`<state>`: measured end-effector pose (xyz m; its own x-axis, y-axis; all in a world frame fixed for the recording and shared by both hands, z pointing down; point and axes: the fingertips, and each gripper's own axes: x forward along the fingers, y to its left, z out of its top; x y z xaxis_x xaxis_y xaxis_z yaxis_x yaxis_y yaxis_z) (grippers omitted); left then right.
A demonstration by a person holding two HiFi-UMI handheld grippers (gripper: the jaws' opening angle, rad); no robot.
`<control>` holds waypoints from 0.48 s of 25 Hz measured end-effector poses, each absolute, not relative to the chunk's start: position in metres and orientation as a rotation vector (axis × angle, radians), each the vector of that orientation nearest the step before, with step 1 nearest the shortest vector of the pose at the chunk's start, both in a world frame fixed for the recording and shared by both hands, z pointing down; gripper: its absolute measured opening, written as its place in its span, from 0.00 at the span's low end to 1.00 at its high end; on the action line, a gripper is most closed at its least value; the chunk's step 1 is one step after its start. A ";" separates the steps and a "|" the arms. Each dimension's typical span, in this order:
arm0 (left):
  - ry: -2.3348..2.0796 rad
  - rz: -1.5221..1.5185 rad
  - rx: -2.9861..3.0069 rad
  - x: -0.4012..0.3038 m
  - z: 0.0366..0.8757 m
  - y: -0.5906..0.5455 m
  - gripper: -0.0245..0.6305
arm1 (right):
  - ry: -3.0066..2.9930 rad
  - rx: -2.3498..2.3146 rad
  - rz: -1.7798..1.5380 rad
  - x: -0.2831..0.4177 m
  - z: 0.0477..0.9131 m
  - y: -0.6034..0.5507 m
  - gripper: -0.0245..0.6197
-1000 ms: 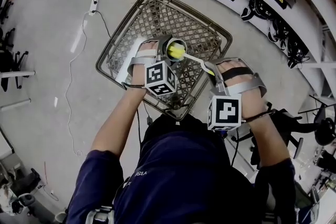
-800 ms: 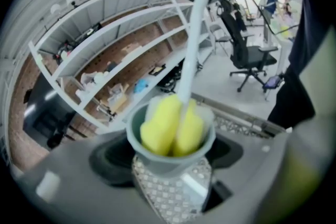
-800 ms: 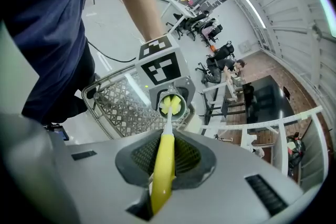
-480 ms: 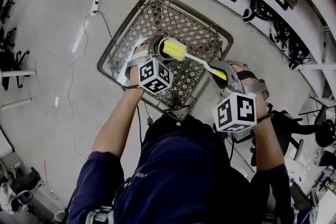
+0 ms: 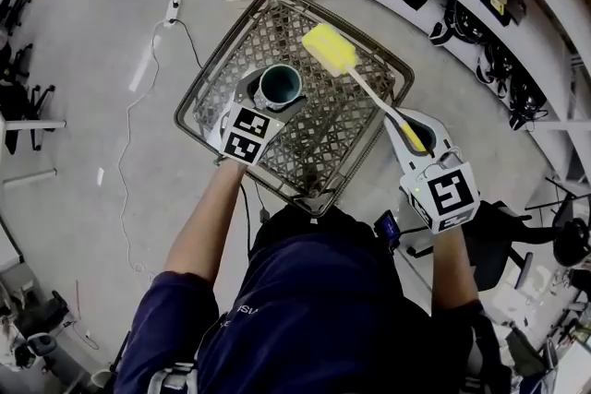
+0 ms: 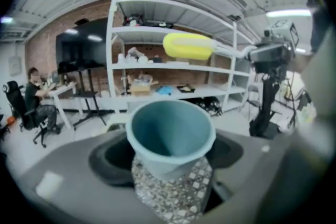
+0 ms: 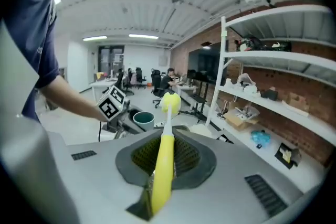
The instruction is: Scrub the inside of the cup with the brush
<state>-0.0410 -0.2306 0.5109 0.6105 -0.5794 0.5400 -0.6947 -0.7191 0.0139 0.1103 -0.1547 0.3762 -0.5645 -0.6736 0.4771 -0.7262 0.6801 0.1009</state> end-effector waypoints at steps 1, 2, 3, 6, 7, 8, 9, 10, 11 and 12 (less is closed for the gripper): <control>-1.044 0.745 2.601 -0.039 0.511 -0.228 0.63 | -2.426 1.107 0.184 0.112 0.377 -0.156 0.09; -1.038 0.731 2.590 -0.037 0.510 -0.225 0.63 | -2.442 1.129 0.216 0.113 0.378 -0.158 0.09; -1.034 0.719 2.582 -0.035 0.510 -0.223 0.63 | -2.456 1.148 0.246 0.114 0.379 -0.160 0.09; -1.023 0.691 2.581 -0.029 0.508 -0.218 0.63 | -2.498 1.208 0.351 0.117 0.384 -0.167 0.09; -1.020 0.684 2.584 -0.027 0.506 -0.216 0.63 | -2.509 1.227 0.384 0.118 0.386 -0.169 0.09; -1.015 0.678 2.587 -0.025 0.505 -0.214 0.63 | -2.517 1.243 0.413 0.119 0.388 -0.171 0.09; -1.009 0.676 2.589 -0.024 0.504 -0.211 0.63 | -2.525 1.257 0.438 0.119 0.390 -0.172 0.09; -1.002 0.676 2.592 -0.022 0.503 -0.209 0.63 | -2.532 1.268 0.459 0.119 0.391 -0.173 0.09; -0.993 0.675 2.594 -0.021 0.503 -0.206 0.63 | -2.539 1.277 0.479 0.119 0.392 -0.174 0.09; -0.986 0.672 2.597 -0.020 0.502 -0.204 0.63 | -2.545 1.284 0.498 0.119 0.393 -0.175 0.09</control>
